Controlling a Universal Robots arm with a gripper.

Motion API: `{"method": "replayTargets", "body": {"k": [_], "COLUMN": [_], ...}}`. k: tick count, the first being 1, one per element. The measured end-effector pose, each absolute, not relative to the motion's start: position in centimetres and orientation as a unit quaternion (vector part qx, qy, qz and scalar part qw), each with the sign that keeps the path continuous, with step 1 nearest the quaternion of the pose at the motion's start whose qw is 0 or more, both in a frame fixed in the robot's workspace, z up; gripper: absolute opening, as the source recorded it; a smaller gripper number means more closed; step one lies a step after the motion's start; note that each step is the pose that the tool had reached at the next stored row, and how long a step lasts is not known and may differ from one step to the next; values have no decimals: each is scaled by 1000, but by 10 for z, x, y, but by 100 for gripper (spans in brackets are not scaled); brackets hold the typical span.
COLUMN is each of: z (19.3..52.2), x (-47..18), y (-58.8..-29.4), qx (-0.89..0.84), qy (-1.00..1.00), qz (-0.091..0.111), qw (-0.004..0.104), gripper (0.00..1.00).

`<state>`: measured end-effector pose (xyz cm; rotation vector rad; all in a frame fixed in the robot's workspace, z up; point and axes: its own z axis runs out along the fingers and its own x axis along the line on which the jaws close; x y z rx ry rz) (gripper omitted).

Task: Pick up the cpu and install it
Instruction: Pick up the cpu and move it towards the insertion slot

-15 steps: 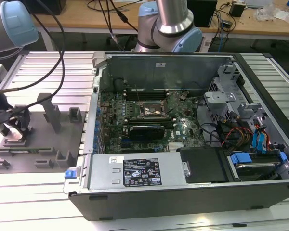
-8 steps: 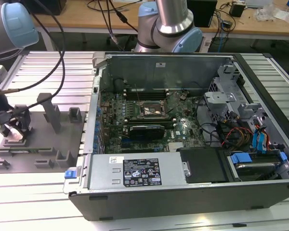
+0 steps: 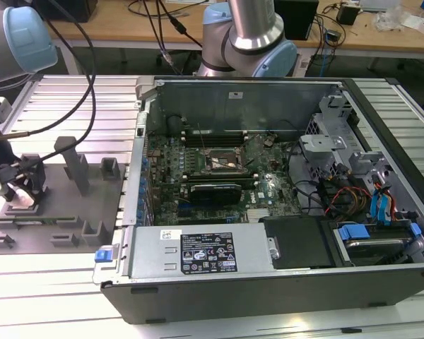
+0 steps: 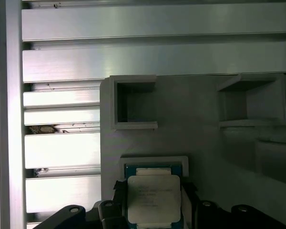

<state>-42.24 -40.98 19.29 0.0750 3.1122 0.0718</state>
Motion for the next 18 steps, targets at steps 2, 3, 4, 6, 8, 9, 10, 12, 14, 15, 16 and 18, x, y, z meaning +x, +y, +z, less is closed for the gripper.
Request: {"method": "replayTargets", "body": {"k": [2,3,4,6,8,9,10,12,14,15,16,18], "z": [193,193,193,193,192,192,192,191,190,189,189,189], "x": [-422,-422,-422,-422,-422,-422,-422,-422,-423,-423,-423,-423], "y": [-410,-410,-410,-410,-410,-410,-410,-410,-410,-410,-410,-410], "qx": [24,24,24,24,24,24,23,15,11,9,9,9], "qy": [999,999,999,999,999,999,999,1000,1000,1000,1000,1000], "qz": [23,23,23,23,23,23,23,23,23,23,23,23], "qw": [14,14,14,14,14,14,14,14,14,13,13,13], "gripper": [55,55,62,62,62,62,62,62,62,62,62,62]}}
